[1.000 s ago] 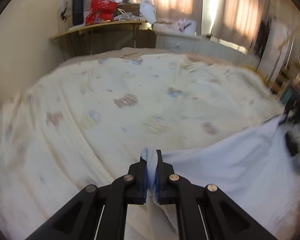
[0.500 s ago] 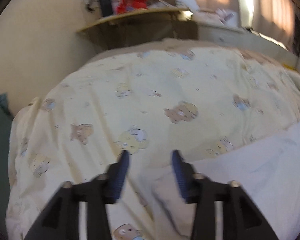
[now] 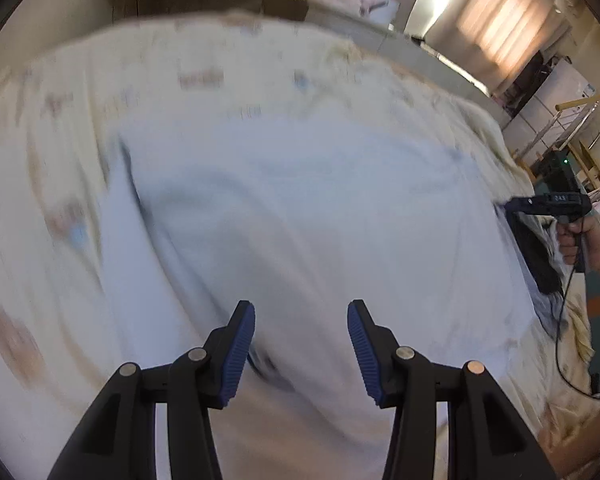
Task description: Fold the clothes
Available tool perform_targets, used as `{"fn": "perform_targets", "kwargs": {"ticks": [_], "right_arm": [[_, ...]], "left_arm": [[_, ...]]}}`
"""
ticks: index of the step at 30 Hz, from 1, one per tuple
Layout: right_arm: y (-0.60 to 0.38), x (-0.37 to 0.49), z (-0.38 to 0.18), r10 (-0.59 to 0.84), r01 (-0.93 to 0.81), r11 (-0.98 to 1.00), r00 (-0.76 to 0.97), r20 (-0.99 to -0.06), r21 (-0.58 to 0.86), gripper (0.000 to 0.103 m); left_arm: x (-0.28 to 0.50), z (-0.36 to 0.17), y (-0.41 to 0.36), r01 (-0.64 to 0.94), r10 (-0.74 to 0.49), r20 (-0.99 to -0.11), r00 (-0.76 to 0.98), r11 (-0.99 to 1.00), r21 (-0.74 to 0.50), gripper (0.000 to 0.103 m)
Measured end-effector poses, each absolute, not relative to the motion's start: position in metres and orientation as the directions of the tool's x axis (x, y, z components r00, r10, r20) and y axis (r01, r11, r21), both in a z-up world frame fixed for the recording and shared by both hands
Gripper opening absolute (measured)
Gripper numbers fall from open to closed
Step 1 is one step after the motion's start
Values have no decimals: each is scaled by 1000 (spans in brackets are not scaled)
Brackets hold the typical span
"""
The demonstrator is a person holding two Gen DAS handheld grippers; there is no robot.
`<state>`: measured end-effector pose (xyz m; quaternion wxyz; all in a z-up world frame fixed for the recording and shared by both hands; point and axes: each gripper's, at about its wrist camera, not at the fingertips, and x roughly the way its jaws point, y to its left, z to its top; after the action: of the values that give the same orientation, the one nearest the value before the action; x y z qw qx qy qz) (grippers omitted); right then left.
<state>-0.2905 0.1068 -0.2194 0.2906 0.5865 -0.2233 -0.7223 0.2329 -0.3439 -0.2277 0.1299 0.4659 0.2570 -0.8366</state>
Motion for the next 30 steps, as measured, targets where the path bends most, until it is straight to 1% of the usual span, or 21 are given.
{"fn": "perform_targets", "kwargs": {"ticks": [2,4,7,8,9,10,11,14,15,17,18,19,23,24,25,26,27,28,30], "right_arm": [[108,-283,-240,-717,66,-694,-157,-679,717,26],[104,-287,-260,-737,15,-667,-158,-657,745,26],[90,-290,-263,-743,51,-663,-166,-648,747,25],[85,-292,-260,-739,73,-670,-162,-654,739,23],[81,-292,-253,-720,117,-693,-165,-674,712,8],[76,-293,-246,-686,173,-727,-180,-705,664,5],[75,-295,-241,-673,197,-740,-195,-714,643,4],[88,-295,-229,-682,179,-731,-230,-694,658,3],[95,-294,-226,-673,176,-739,-237,-701,650,2],[109,-291,-224,-622,160,-783,-251,-742,602,2],[119,-291,-227,-598,124,-800,-257,-760,587,2],[125,-291,-231,-598,96,-798,-251,-761,595,5],[129,-284,-234,-696,56,-707,-232,-680,705,12],[125,-278,-231,-728,56,-674,-225,-648,737,25],[116,-273,-229,-763,61,-635,-207,-612,770,41],[107,-266,-228,-792,67,-602,-181,-584,796,50],[95,-260,-228,-813,75,-578,-145,-565,813,73],[84,-253,-229,-822,89,-567,-119,-557,819,76],[64,-239,-230,-814,125,-580,-95,-573,805,74]], "left_arm": [[242,-241,-337,487,41,-856,-515,-808,-331,49],[246,-247,-330,496,55,-862,-504,-798,-341,49],[246,-247,-322,483,69,-863,-501,-805,-344,49],[245,-246,-320,473,66,-862,-502,-814,-338,49],[244,-246,-319,471,69,-864,-499,-815,-338,49],[244,-247,-319,469,74,-865,-496,-815,-339,49],[243,-248,-319,470,72,-866,-494,-816,-336,49],[245,-249,-318,473,66,-867,-493,-817,-331,49],[246,-249,-317,471,66,-867,-494,-818,-331,49],[246,-248,-312,468,67,-864,-499,-818,-334,49],[247,-248,-312,466,68,-862,-502,-818,-336,49],[248,-248,-313,463,69,-860,-506,-819,-339,49],[258,-248,-320,466,83,-840,-537,-800,-377,49],[261,-247,-323,465,89,-826,-556,-790,-399,49],[265,-245,-327,458,107,-798,-593,-771,-443,49],[268,-246,-328,449,133,-777,-616,-750,-485,49],[270,-248,-329,440,160,-755,-636,-729,-525,49],[273,-250,-330,429,186,-732,-655,-706,-563,49],[276,-256,-329,415,228,-695,-682,-663,-624,49]]}}
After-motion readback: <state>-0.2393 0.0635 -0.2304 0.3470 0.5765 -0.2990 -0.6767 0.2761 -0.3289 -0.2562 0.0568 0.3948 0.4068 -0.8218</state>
